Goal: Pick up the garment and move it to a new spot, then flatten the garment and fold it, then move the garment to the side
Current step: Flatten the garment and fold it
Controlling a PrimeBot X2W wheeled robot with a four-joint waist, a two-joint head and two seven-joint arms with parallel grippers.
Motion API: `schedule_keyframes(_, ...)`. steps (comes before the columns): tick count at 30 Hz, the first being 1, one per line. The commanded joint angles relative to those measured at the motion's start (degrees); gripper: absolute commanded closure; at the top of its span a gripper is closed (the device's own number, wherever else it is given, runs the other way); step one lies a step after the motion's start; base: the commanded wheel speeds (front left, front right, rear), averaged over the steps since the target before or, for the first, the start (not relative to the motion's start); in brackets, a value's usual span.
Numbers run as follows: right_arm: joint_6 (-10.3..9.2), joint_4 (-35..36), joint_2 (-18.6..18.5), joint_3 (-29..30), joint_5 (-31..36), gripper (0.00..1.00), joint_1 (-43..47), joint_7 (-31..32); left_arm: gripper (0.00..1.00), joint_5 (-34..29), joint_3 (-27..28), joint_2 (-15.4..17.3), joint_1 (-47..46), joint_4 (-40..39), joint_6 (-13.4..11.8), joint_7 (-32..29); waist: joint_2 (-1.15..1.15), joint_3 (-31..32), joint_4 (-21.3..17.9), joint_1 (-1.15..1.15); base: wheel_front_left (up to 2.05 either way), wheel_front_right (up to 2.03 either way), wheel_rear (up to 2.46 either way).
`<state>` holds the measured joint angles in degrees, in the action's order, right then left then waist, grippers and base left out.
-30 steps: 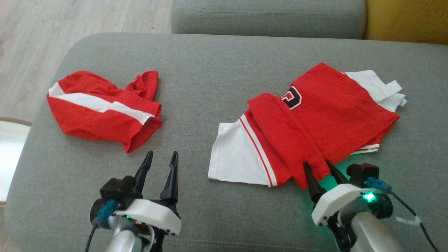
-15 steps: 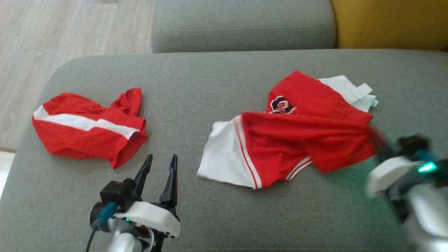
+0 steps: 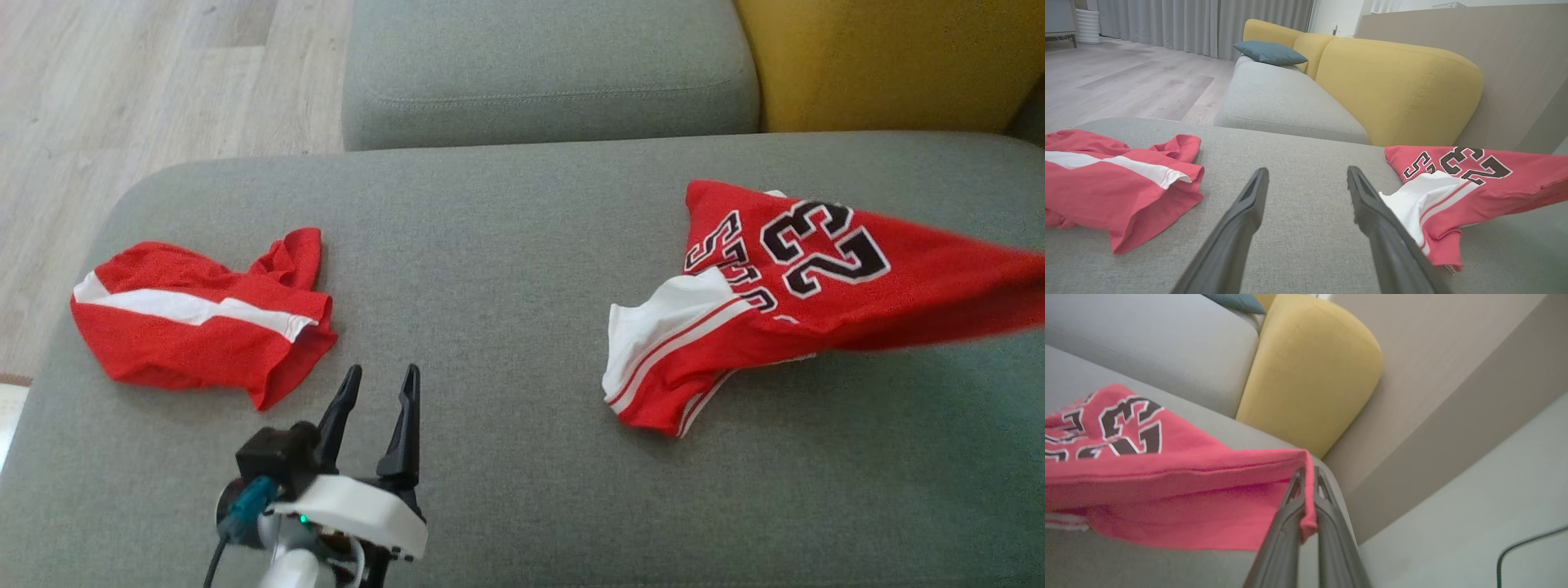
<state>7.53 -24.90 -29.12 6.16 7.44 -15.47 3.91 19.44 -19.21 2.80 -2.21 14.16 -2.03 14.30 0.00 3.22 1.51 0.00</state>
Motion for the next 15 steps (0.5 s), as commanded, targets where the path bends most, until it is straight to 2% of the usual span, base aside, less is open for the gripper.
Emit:
schedule_keyframes(1, -0.04, 3.6, -0.2, 1.7, 0.7, 1.0, 3.7, 1.7, 0.0, 0.6, 2.0, 0.1, -1.2, -2.3, -0.3, 0.7, 0.0, 0.4, -0.2, 0.0, 0.0, 0.0, 0.0)
schedule_keyframes(5, -0.04, 8.3, 4.6, 6.1, 0.9, 1.0, 10.6, 5.5, 0.0, 0.7, 2.4, 0.1, -0.7, -2.5, -0.6, 0.7, 0.0, 0.9, -1.2, 0.0, 0.0, 0.0, 0.0)
schedule_keyframes(6, -0.04, 9.5, 5.7, 7.0, 1.3, 0.62, 12.2, 6.3, 0.0, 0.7, 2.4, 0.1, -0.6, -2.6, -0.5, 0.7, 0.0, 0.9, -1.4, 0.0, 0.0, 0.0, 0.0)
schedule_keyframes(7, -0.04, 10.8, 7.0, 7.9, 1.7, 0.0, 13.4, 6.9, 0.0, 0.6, 2.4, 0.1, -0.6, -2.6, -0.5, 0.7, 0.0, 1.0, -1.7, 0.0, 0.0, 0.0, 0.0)
schedule_keyframes(10, -0.04, 14.6, 11.0, 9.5, 2.4, 0.0, 16.1, 7.5, 0.0, 0.7, 2.5, 0.1, -0.4, -2.8, -0.6, 0.7, 0.0, 1.0, -2.6, 0.0, 0.0, 0.0, 0.0)
schedule_keyframes(11, -0.04, 14.6, 11.0, 9.5, 2.4, 0.0, 16.1, 7.5, 0.0, 0.7, 2.5, 0.1, -0.4, -2.8, -0.6, 0.7, 0.0, 1.0, -2.6, 0.0, 0.0, 0.0, 0.0)
schedule_keyframes(15, -0.04, 19.4, 15.6, 7.9, 1.5, 0.0, 16.0, 5.7, 0.0, 0.6, 2.4, 0.1, -0.4, -2.8, -0.4, 0.7, 0.0, 1.0, -3.4, 0.0, 0.0, 0.0, 0.0)
